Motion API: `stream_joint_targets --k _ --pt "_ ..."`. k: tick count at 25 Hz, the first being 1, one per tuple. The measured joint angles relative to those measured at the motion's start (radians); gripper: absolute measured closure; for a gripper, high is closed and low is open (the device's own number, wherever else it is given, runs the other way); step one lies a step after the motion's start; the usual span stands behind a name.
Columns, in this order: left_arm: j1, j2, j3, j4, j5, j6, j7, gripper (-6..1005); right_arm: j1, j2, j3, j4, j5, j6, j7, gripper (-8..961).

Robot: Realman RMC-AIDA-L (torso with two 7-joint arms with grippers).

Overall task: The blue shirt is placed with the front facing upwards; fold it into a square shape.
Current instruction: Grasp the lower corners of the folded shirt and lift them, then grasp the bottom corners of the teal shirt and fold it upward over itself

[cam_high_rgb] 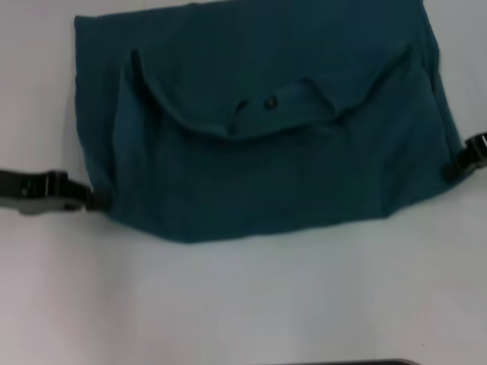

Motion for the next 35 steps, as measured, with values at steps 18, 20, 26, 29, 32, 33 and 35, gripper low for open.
stream_joint_targets --k 18,20,26,29,32,33,35 --pt "0.088 -0.061 0.026 -0.122 0.199 0.191 -0.005 972 -0.106 0.029 -0.030 -0.104 -0.072 -0.228 -0.011 934" --pt "0.090 -0.063 0.024 -0.125 0.227 0.183 -0.004 971 -0.106 0.028 -0.031 -0.098 -0.095 -0.218 -0.015 934" --pt "0.098 -0.063 0.017 -0.126 0.237 0.180 0.001 971 -0.100 0.025 -0.023 -0.095 -0.112 -0.210 -0.018 934" --pt "0.097 -0.062 0.018 -0.121 0.237 0.180 0.009 972 -0.095 0.027 -0.021 -0.095 -0.109 -0.213 -0.024 934" --pt "0.089 -0.064 0.013 -0.123 0.220 0.187 0.024 972 -0.086 0.029 -0.016 -0.095 -0.080 -0.216 -0.033 934" --pt "0.085 -0.065 0.010 -0.125 0.209 0.192 0.028 972 -0.083 0.028 -0.014 -0.095 -0.061 -0.219 -0.037 934" --pt "0.072 -0.065 -0.001 -0.130 0.167 0.201 0.036 972 -0.075 0.022 -0.008 -0.097 -0.007 -0.222 -0.045 934"
